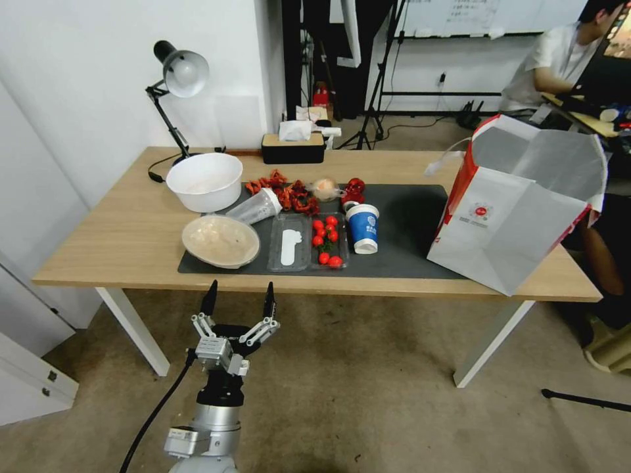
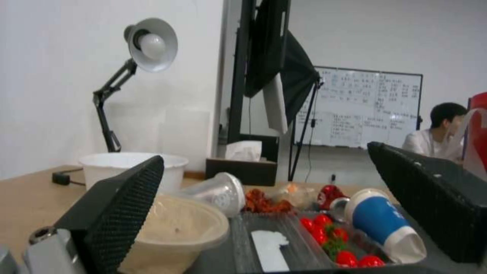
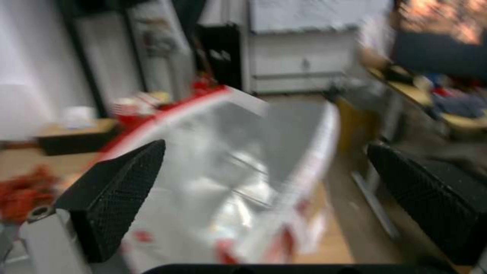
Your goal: Pick up the food delivery bag from the floor and place it on the table.
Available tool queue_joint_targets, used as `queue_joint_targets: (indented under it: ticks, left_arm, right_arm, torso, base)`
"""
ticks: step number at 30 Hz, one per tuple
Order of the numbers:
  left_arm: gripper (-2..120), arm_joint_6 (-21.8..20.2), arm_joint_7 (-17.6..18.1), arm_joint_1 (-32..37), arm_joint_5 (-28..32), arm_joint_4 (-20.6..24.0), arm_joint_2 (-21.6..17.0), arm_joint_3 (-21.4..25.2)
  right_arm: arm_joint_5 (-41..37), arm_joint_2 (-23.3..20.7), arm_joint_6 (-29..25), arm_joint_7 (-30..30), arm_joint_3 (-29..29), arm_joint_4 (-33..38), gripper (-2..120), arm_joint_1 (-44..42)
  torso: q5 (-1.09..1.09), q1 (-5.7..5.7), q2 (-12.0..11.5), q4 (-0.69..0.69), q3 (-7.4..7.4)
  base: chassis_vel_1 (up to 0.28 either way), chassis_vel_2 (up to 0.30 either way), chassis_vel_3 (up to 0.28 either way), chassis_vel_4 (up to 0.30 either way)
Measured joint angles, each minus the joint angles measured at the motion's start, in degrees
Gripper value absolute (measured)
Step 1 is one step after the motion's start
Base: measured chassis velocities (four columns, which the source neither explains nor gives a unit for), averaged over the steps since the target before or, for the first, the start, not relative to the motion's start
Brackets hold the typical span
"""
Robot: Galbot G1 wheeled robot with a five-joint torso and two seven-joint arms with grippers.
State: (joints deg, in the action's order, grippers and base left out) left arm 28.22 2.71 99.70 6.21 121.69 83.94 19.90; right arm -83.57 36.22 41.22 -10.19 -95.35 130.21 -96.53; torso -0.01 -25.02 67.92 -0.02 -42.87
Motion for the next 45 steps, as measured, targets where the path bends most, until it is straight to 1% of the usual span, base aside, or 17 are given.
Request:
queue_joint_targets:
  ticks: [2, 3, 5, 6, 9, 10, 13, 14, 17, 18, 21, 25, 28, 37, 39, 42, 45]
  left_arm:
    - [100, -1.9, 1.8, 0.5, -0.3, 1.2, -0.6, -1.0]
    - [100, -1.9, 1.8, 0.5, -0.3, 1.2, -0.6, -1.0]
    - [100, -2.8, 3.2, 0.7, -0.5, 1.7, -1.2, -1.4]
    - [100, -2.8, 3.2, 0.7, -0.5, 1.7, -1.2, -1.4]
    - [100, -3.2, 4.5, 0.5, -0.4, 2.1, -1.9, -1.5]
    - [100, -3.2, 4.5, 0.5, -0.4, 2.1, -1.9, -1.5]
    - [100, -3.3, 5.2, 0.0, -0.3, 2.1, -2.2, -1.5]
    - [100, -3.3, 5.2, 0.0, -0.3, 2.1, -2.2, -1.5]
    - [100, -3.2, 4.8, -0.6, -0.3, 1.8, -2.4, -1.3]
    - [100, -3.2, 4.8, -0.6, -0.3, 1.8, -2.4, -1.3]
    - [100, -2.7, 3.0, -1.3, -0.1, 1.7, -2.1, -1.3]
    - [100, -1.8, 2.1, -1.8, -0.2, 1.1, -1.9, -1.4]
    - [100, -1.5, 1.9, -1.9, -0.3, 0.9, -1.9, -1.4]
    - [100, 0.0, 1.5, -2.0, -1.1, -0.1, -1.8, -1.2]
    - [100, 0.0, 1.5, -2.0, -1.1, -0.2, -1.8, -1.2]
    - [100, 0.8, 1.3, -1.6, -1.6, -0.2, -1.1, -1.4]
    - [100, 1.1, 1.2, -1.5, -1.9, -0.2, -0.9, -1.4]
  right_arm:
    - [4.9, 3.5, -4.1, 6.2, 0.4, 4.4, 100, -1.5]
    - [4.9, 3.5, -4.1, 6.2, 0.4, 4.4, 100, -1.5]
    - [15.0, 7.1, -10.3, 11.6, 4.2, 6.7, 100, -3.1]
    - [15.0, 7.1, -10.3, 11.6, 4.2, 6.7, 100, -3.1]
    - [24.4, 13.3, -20.2, 19.0, 9.7, 8.7, 100, -6.7]
    - [24.4, 13.3, -20.2, 19.0, 9.7, 8.7, 100, -6.7]
    - [32.7, 19.8, -27.6, 22.9, 17.1, 9.9, 100, -8.6]
    - [32.7, 19.8, -27.6, 22.9, 17.1, 9.9, 100, -8.6]
    - [39.3, 25.2, -33.2, 23.7, 24.8, 9.9, 100, -9.9]
    - [39.3, 25.2, -33.2, 23.7, 24.8, 9.9, 100, -9.9]
    - [43.4, 28.1, -41.1, 24.0, 32.2, 6.2, 100, -10.2]
    - [45.8, 30.6, -44.9, 24.0, 36.8, 2.7, 100, -9.9]
    - [47.6, 32.3, -45.5, 22.9, 38.7, 2.4, 100, -9.4]
    - [55.3, 39.8, -47.0, 17.8, 42.5, 4.2, 100, -8.7]
    - [55.9, 40.3, -47.2, 17.6, 42.7, 4.3, 100, -8.9]
    - [61.5, 45.7, -49.7, 15.1, 47.1, 5.5, 100, -10.2]
    - [63.2, 47.4, -50.2, 14.0, 48.8, 5.6, 100, -10.2]
  torso:
    - [-0.02, 0.01, 0.0, 0.02, 0.00]
    - [-0.02, 0.01, 0.0, 0.02, 0.00]
    - [0.00, 0.00, 0.0, 0.04, 0.00]
    - [0.00, 0.00, 0.0, 0.04, 0.00]
    - [0.00, 0.00, 0.0, 0.01, 0.00]
    - [0.00, 0.00, 0.0, 0.01, 0.00]
    - [0.00, 0.00, 0.0, 0.02, 0.00]
    - [0.00, 0.00, 0.0, 0.02, 0.00]
    - [-0.01, 0.00, 0.0, 0.02, 0.00]
    - [-0.01, 0.00, 0.0, 0.02, 0.00]
    - [-0.01, 0.00, 0.0, 0.04, 0.00]
    - [0.01, -0.01, 0.0, 0.02, -0.01]
    - [0.01, 0.00, 0.0, 0.02, -0.01]
    - [0.00, 0.00, 0.0, 0.02, -0.01]
    - [0.00, -0.01, 0.0, 0.02, -0.01]
    - [-0.01, 0.00, 0.0, 0.02, -0.01]
    - [0.01, -0.01, 0.0, 0.02, -0.01]
  base:
    - [0.000, 0.000, 0.000, 0.000]
    - [0.000, 0.000, 0.000, 0.000]
    - [0.000, 0.000, 0.000, 0.000]
    - [0.000, 0.000, 0.000, 0.000]
    - [0.000, 0.000, 0.000, 0.000]
    - [0.000, 0.000, 0.000, 0.000]
    - [0.000, 0.000, 0.000, 0.000]
    - [0.000, 0.000, 0.000, 0.000]
    - [0.000, 0.000, 0.000, 0.000]
    - [0.000, 0.000, 0.000, 0.000]
    - [0.000, 0.000, 0.000, 0.000]
    - [0.000, 0.000, 0.000, 0.000]
    - [0.000, 0.000, 0.000, 0.000]
    - [0.000, 0.000, 0.000, 0.000]
    - [0.000, 0.000, 0.000, 0.000]
    - [0.000, 0.000, 0.000, 0.000]
    - [0.000, 0.000, 0.000, 0.000]
